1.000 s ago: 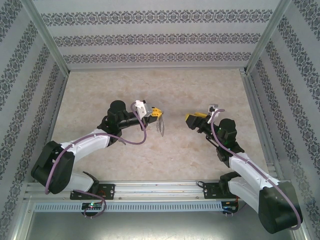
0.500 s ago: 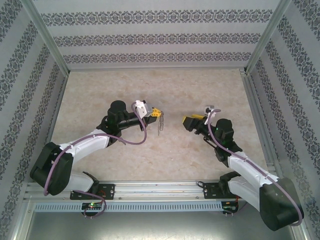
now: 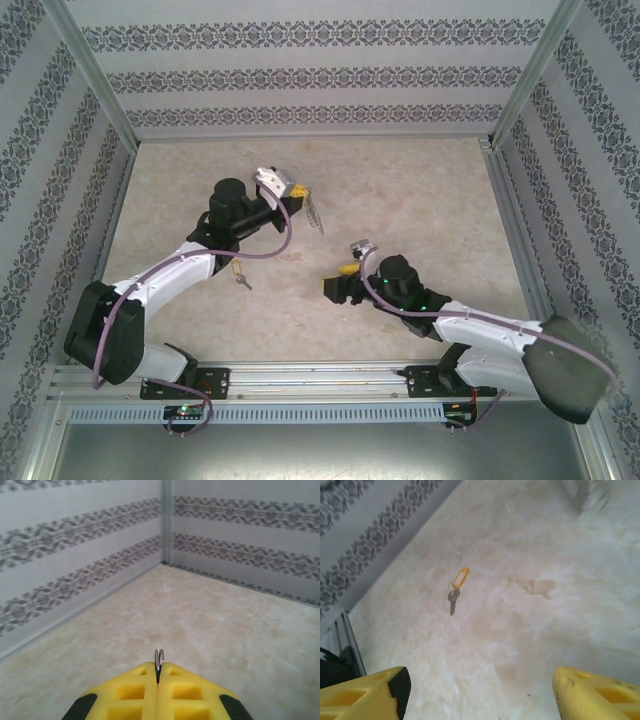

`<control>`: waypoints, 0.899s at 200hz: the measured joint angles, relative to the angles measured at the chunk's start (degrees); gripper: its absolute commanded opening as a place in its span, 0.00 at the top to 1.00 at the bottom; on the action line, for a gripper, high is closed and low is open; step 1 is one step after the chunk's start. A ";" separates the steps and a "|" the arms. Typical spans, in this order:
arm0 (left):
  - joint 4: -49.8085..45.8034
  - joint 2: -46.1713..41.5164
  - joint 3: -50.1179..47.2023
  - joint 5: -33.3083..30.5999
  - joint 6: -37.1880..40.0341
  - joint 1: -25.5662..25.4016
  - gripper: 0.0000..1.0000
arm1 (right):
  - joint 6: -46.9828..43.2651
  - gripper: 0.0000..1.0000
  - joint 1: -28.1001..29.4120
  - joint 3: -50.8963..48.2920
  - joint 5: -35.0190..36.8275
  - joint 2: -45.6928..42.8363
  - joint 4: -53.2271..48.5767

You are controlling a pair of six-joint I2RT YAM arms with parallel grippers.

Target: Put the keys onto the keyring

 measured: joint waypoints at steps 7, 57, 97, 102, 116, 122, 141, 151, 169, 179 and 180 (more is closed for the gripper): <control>-0.31 0.09 0.59 -0.35 -0.35 0.94 1.00 | -0.33 0.28 0.92 1.29 0.48 2.01 -0.15; -1.44 0.11 3.37 -1.68 -1.62 5.88 1.00 | -2.75 0.39 4.79 15.04 2.67 18.69 -1.77; -2.10 0.15 3.45 -3.06 -3.13 10.67 1.00 | -4.83 0.45 7.78 27.45 3.26 32.00 -3.28; -2.10 0.15 3.45 -3.08 -3.39 11.32 1.00 | -5.25 0.46 8.17 28.85 3.19 33.44 -3.69; -2.14 0.15 3.45 -3.06 -4.31 13.05 1.00 | -6.34 0.49 9.38 33.40 3.50 37.77 -5.05; -2.16 0.15 3.45 -3.06 -4.68 13.75 1.00 | -6.78 0.50 9.81 35.15 3.58 39.41 -5.73; -2.32 0.15 3.56 -3.04 -5.75 15.87 1.00 | -8.31 0.50 10.93 40.48 4.20 44.19 -8.07; -2.47 0.15 3.76 -3.10 -6.16 16.83 1.00 | -9.11 0.51 11.26 42.88 4.76 46.21 -9.49; -2.62 0.15 4.11 -3.02 -6.82 18.40 1.00 | -10.69 0.54 11.85 47.32 5.97 49.62 -12.48; -2.71 0.15 4.22 -2.89 -7.15 19.15 1.00 | -11.72 0.54 12.07 49.64 6.69 51.30 -14.01; -2.71 0.15 4.22 -2.86 -7.23 19.26 1.00 | -11.82 0.54 12.11 49.81 6.69 51.41 -14.14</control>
